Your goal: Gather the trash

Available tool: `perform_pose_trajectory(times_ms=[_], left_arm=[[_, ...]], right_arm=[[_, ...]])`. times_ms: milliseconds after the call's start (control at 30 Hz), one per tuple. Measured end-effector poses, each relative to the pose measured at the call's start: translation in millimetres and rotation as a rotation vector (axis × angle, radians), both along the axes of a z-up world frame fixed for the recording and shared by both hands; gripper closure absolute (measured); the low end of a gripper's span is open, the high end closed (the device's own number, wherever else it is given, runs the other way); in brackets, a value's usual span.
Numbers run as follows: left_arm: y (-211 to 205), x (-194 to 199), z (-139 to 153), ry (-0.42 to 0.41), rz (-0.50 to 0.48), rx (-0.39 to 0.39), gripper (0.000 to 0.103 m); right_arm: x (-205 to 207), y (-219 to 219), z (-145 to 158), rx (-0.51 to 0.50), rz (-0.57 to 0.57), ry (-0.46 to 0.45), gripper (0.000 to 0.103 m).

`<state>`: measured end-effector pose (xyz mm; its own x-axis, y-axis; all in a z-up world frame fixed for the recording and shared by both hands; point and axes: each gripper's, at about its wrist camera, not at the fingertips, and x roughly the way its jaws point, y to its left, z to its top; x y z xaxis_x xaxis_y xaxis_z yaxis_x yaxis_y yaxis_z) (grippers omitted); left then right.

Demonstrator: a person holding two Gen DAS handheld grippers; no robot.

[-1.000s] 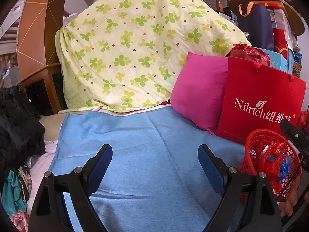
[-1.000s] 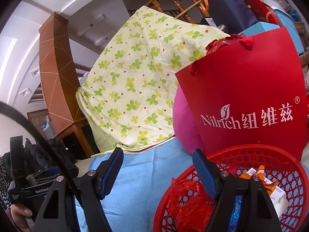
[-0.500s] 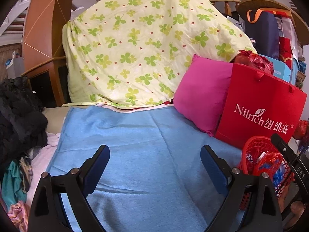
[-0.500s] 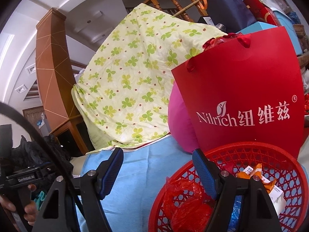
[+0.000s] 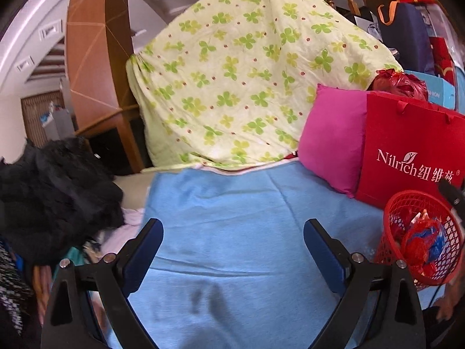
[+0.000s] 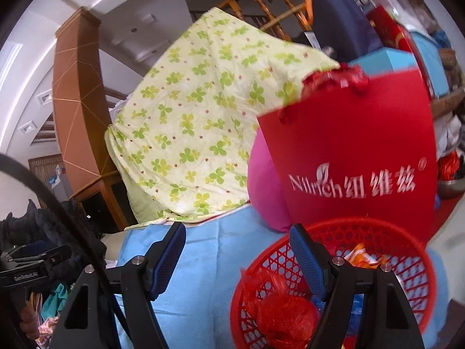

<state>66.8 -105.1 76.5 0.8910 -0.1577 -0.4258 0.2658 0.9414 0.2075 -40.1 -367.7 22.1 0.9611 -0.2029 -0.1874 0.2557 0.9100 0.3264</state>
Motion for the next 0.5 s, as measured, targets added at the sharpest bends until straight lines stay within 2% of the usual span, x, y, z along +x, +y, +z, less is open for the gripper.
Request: perform_pose_trajectory(times_ms=[67,200,367,500], left_arm=[[2.6,-12.8,7.9,-0.022,0.008,0.004,0.006],[9.4,-31.4,23.3,-0.001,-0.007,-0.027,0.006],[16.7,-54.1,40.6,-0.002,-0.014,-0.065,0.006],[15.3,-68.1,48.5,-0.007,0.002,-0.044,0.006]], right_arm=[[-11.6,8.4,13.4,-0.028,0.005,-0.017,0.026],[-38.0,28.8,43.0,-0.102,0.030,-0.047,0.025],[-68.9,44.9,72.7,-0.142,0.060,-0.068,0.025],[-91.2,52.0,88.0,-0.172,0.063,-0.065,0.025]])
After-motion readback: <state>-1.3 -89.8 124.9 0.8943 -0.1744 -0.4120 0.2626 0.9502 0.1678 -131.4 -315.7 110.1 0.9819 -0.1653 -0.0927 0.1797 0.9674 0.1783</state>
